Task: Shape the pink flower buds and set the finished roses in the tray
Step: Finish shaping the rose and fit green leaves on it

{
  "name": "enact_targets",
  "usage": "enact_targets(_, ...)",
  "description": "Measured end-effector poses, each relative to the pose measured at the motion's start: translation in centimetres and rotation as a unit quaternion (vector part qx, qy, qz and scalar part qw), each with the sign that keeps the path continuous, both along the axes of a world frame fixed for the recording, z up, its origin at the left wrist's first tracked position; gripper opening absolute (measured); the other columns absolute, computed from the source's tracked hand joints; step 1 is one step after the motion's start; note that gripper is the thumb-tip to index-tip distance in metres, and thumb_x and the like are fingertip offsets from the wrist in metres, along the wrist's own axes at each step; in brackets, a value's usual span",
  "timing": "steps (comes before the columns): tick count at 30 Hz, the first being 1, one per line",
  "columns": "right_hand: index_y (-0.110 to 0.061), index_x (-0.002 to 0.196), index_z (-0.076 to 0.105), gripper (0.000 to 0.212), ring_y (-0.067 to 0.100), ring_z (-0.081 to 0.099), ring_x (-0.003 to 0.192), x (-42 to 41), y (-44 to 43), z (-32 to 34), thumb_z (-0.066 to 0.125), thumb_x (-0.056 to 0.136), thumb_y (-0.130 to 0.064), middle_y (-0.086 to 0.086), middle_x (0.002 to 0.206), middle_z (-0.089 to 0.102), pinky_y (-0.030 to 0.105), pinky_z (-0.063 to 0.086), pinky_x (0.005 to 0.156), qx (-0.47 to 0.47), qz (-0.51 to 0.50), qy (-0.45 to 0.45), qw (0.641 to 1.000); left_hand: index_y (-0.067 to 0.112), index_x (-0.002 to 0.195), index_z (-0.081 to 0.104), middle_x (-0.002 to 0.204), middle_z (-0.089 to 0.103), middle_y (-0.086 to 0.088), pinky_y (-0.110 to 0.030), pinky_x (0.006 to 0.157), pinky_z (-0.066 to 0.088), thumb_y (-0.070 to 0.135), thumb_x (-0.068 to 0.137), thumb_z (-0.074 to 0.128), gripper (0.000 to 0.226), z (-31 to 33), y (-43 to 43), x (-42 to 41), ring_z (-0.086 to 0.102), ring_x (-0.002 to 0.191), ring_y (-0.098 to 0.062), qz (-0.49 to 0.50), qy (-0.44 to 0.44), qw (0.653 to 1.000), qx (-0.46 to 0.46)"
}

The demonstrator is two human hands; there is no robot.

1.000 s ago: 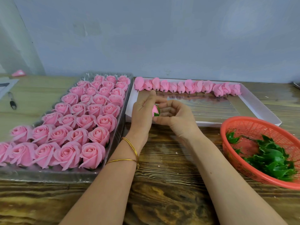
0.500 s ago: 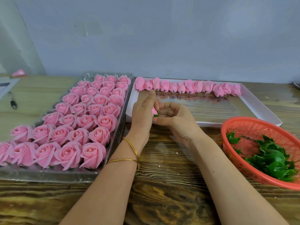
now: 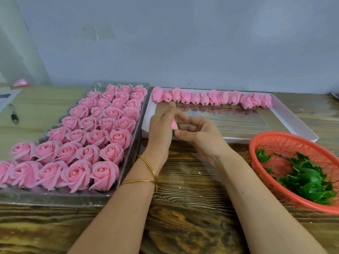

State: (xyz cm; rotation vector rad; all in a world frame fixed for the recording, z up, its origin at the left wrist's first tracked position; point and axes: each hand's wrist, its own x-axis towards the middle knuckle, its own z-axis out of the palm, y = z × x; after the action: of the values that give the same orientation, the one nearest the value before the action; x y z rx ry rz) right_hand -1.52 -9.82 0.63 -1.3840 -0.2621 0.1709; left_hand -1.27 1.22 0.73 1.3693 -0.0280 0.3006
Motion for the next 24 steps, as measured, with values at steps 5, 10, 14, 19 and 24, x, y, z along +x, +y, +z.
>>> enact_targets(5, -0.007, 0.098, 0.069, 0.032, 0.012, 0.069, 0.077, -0.2, -0.02, 0.05, 0.065, 0.078, 0.018, 0.003, 0.081, 0.073, 0.026, 0.058, 0.083, -0.028, -0.005, -0.028, 0.999, 0.015, 0.083, 0.076, 0.086, 0.075, 0.001, -0.014, 0.068, 0.051, 0.035, 0.101, 0.044, 0.041, 0.1, 0.06, -0.21, 0.069, 0.091, -0.011, -0.017, 0.014, 1.0, 0.004)
enact_targets(10, -0.008, 0.095, 0.071, 0.03, 0.014, 0.068, 0.081, -0.27, 0.07, 0.06, 0.066, 0.079, 0.017, 0.004, 0.084, 0.074, 0.026, 0.056, 0.085, -0.05, -0.005, -0.054, 0.997, 0.016, 0.083, 0.077, 0.098, 0.074, -0.005, -0.012, 0.066, 0.05, 0.034, 0.1, 0.047, 0.039, 0.41, -0.04, -0.44, 0.067, 0.097, -0.014, -0.017, 0.024, 1.0, -0.01)
enact_targets(14, -0.007, 0.093, 0.072, 0.026, 0.016, 0.067, 0.084, -0.24, 0.09, -0.05, 0.067, 0.079, 0.014, 0.007, 0.086, 0.073, 0.026, 0.056, 0.084, -0.053, -0.003, -0.057, 0.997, 0.015, 0.085, 0.076, 0.116, 0.069, -0.008, -0.018, 0.078, 0.053, 0.032, 0.099, 0.048, 0.036, 0.48, -0.15, -0.4, 0.063, 0.111, -0.017, -0.023, 0.029, 0.999, -0.004)
enact_targets(19, -0.003, 0.091, 0.071, 0.021, 0.013, 0.067, 0.074, 0.02, -0.24, -0.28, 0.07, 0.077, 0.012, 0.004, 0.077, 0.072, 0.023, 0.053, 0.074, -0.05, 0.005, -0.039, 0.998, 0.009, 0.088, 0.076, 0.1, 0.074, 0.006, -0.024, 0.08, 0.055, 0.028, 0.097, 0.052, 0.032, 0.34, -0.34, -0.31, 0.066, 0.101, -0.01, -0.045, 0.045, 0.998, -0.008)
enact_targets(24, -0.002, 0.092, 0.072, 0.022, 0.012, 0.066, 0.073, 0.15, -0.37, -0.25, 0.07, 0.075, 0.013, 0.004, 0.077, 0.071, 0.023, 0.052, 0.073, -0.044, 0.011, -0.04, 0.998, 0.015, 0.084, 0.079, 0.108, 0.07, 0.002, -0.034, 0.088, 0.055, 0.026, 0.09, 0.063, 0.02, 0.44, -0.31, -0.2, 0.065, 0.104, -0.012, -0.061, 0.07, 0.995, -0.032)
